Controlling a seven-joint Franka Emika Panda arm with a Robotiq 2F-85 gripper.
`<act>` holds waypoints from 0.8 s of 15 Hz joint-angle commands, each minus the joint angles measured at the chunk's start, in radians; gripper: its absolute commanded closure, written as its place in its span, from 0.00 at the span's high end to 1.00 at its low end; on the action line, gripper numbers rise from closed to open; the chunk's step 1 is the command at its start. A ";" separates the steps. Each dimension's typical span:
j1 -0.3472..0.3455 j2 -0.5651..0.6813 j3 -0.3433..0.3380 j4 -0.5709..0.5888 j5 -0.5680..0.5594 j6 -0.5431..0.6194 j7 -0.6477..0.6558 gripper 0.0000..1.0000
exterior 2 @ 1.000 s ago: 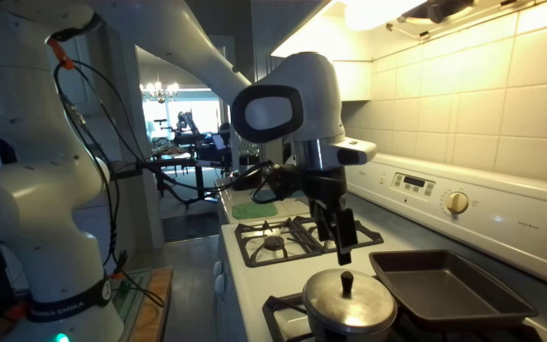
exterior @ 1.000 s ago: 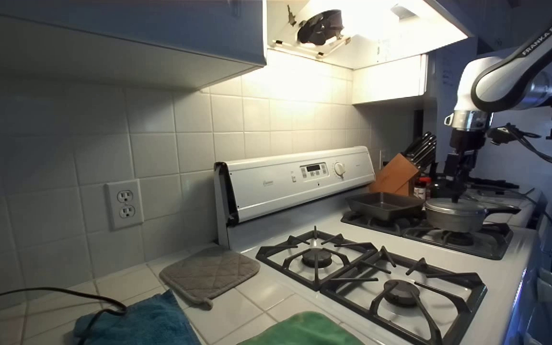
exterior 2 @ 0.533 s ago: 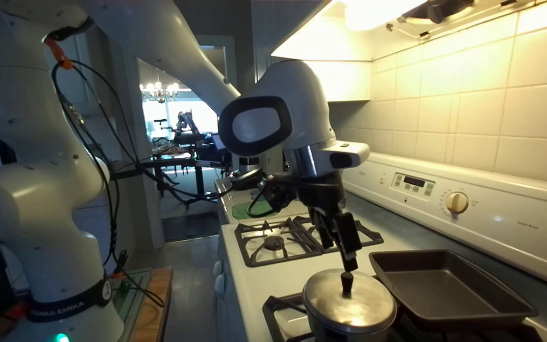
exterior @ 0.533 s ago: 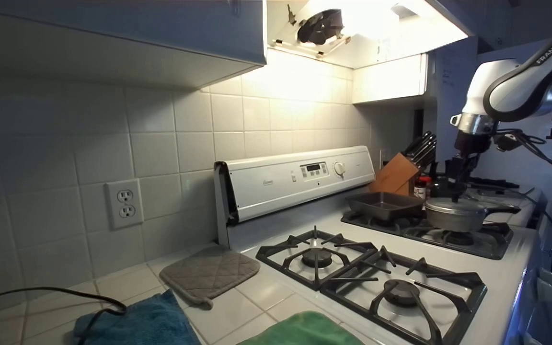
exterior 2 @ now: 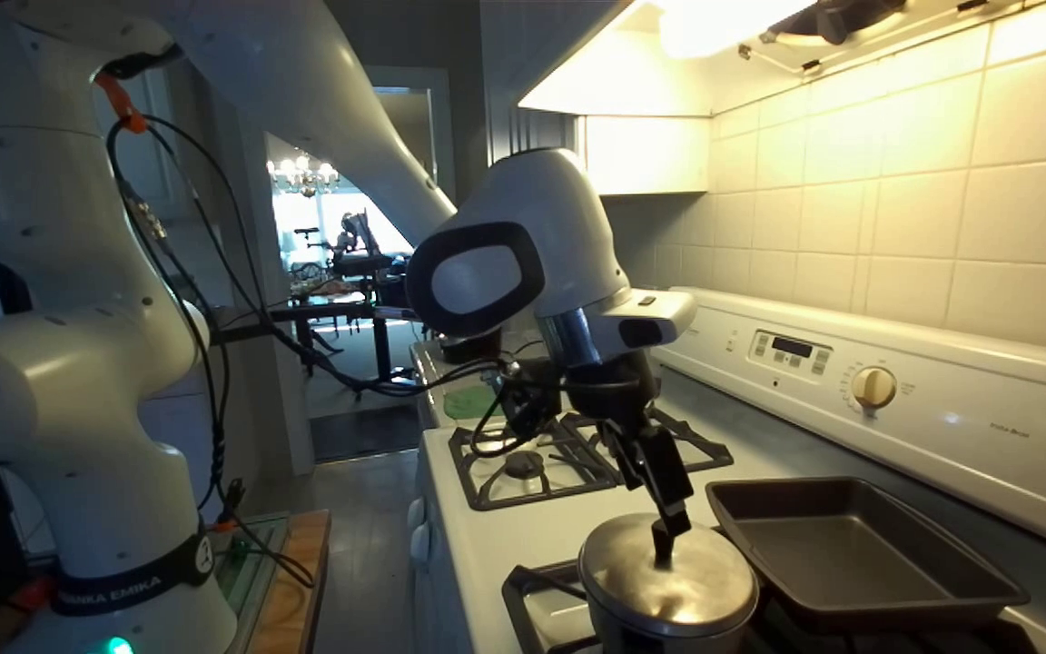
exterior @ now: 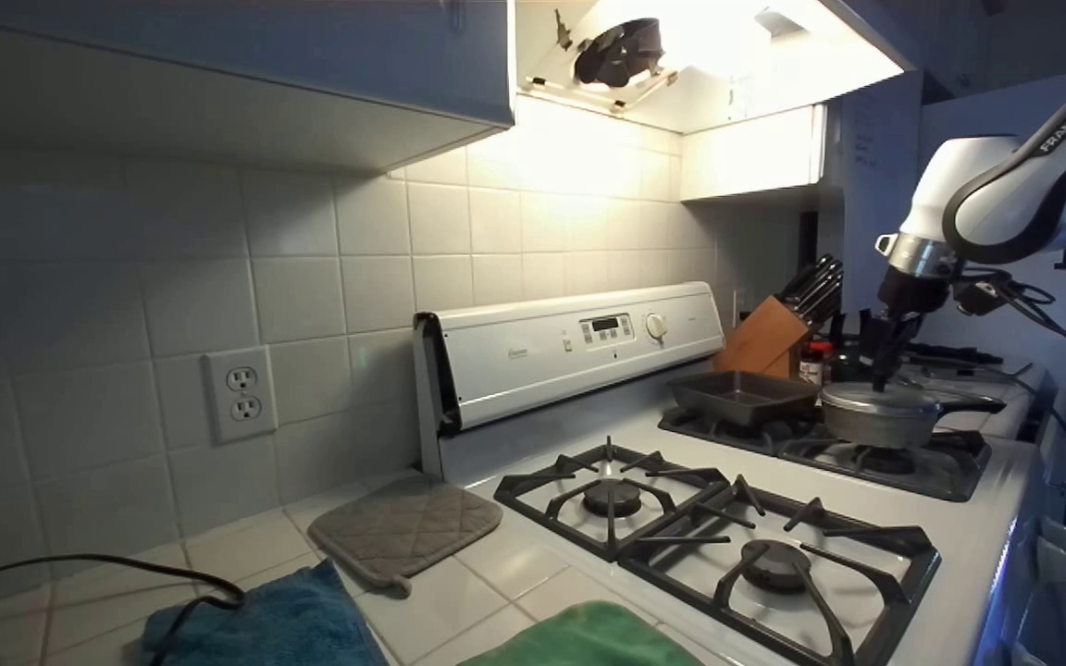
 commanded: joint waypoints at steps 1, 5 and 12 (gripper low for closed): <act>0.009 0.021 -0.020 -0.032 -0.022 0.100 0.053 1.00; 0.009 0.037 -0.030 -0.043 -0.013 0.132 0.065 0.89; 0.004 0.039 -0.042 -0.048 -0.030 0.147 0.099 0.35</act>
